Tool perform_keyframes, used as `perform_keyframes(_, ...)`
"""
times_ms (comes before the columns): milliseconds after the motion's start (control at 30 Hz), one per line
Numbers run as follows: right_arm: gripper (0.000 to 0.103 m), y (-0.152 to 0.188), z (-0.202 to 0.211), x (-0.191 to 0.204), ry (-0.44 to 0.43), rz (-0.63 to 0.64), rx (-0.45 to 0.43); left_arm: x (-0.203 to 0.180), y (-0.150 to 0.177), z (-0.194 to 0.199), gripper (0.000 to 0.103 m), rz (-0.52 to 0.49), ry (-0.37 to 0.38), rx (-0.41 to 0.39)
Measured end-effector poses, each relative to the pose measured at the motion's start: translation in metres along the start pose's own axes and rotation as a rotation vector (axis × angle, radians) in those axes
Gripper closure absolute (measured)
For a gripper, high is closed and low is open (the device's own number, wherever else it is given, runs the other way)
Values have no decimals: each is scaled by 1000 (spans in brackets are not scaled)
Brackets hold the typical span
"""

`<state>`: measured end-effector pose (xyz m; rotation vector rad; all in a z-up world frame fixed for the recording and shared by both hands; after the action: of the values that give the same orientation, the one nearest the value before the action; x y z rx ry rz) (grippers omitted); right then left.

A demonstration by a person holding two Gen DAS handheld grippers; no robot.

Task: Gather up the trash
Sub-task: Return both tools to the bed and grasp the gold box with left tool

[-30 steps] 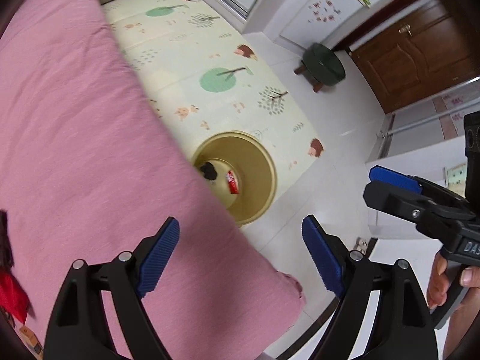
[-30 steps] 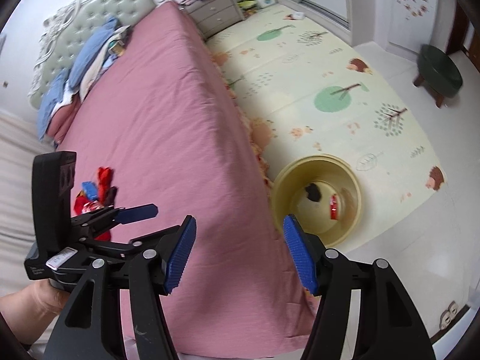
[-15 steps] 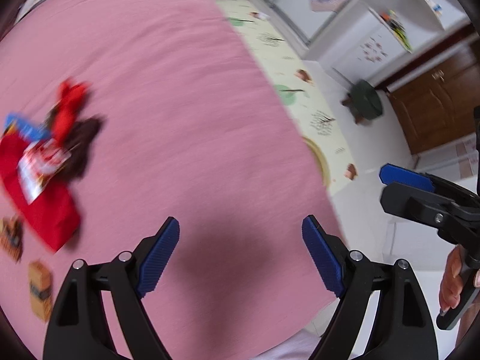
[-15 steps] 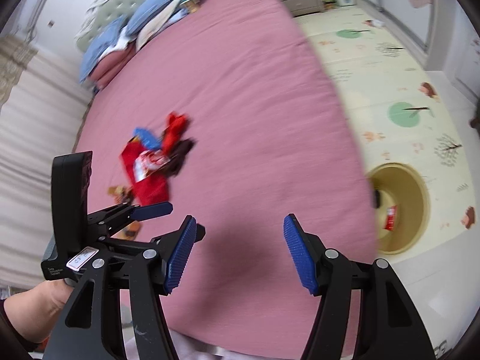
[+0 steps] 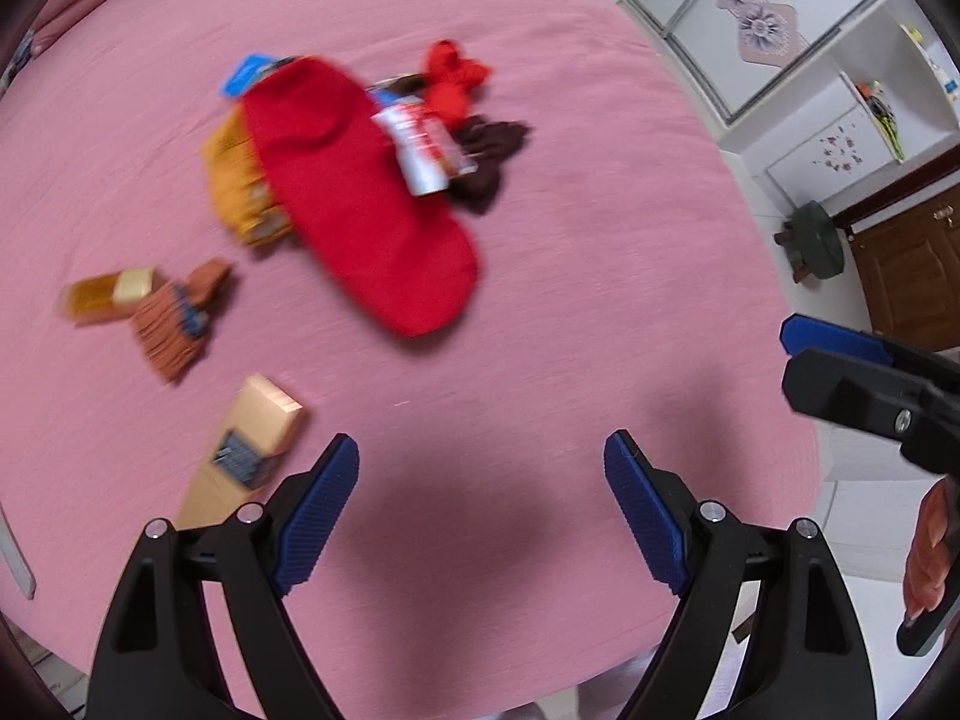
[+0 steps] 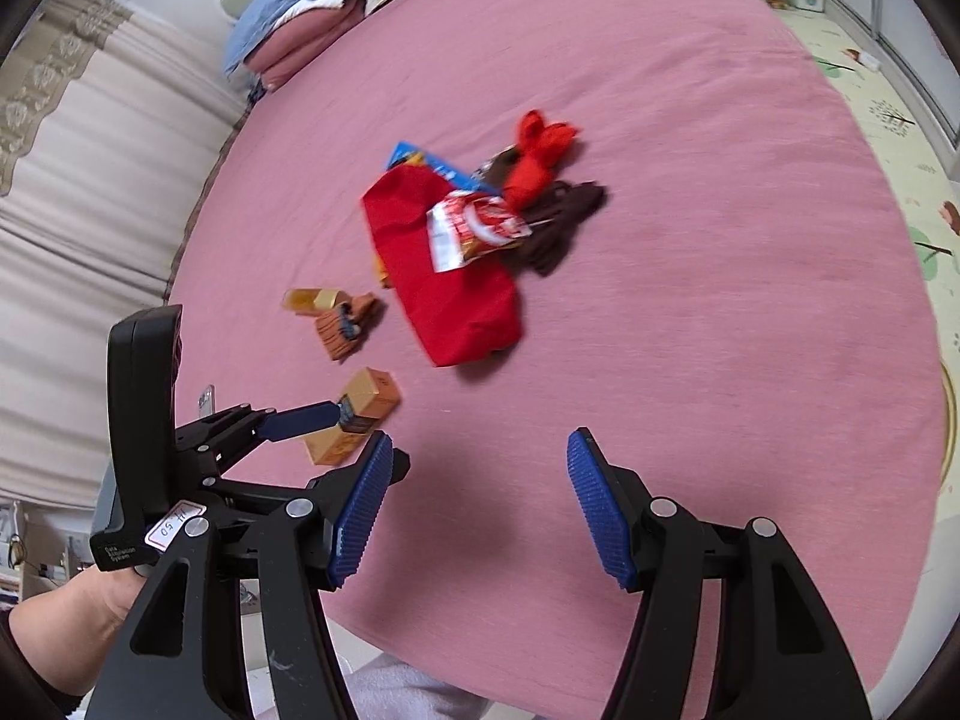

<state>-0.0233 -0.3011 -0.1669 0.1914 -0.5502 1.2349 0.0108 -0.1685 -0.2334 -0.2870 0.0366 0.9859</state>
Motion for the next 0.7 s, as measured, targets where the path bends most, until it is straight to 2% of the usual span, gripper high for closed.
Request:
perform_keyframes(167,43,1,-27,24,10,9,8,40,20,-1,20,14,-26,4)
perform_keyframes(333,43,-2,-57,37,33,27,24,82,34,-15,20,-3,-95,21)
perform_keyframes(467,43,-5,-82,43,50,30,43,110,43,-32,20,5,-87,50)
perform_keyframes(667,43,-15,-107,46,76,25,62,120,55,-59,20,-28,-71,96)
perform_keyframes(700,43,-17,-111,46,77,22,67,121,56,-63,23,-27,-69,105)
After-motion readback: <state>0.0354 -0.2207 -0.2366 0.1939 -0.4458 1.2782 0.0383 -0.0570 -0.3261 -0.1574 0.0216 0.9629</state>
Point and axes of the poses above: each gripper's, at about its wrist camera, not at the fingertips, and z roughly against the way its jaws point, x to its left, y to its underside, the point moved 6 cm from there along -z, roughly the way its jaws point, and after that the axes turned 13 degrees about -z, right-handed, at the moved point
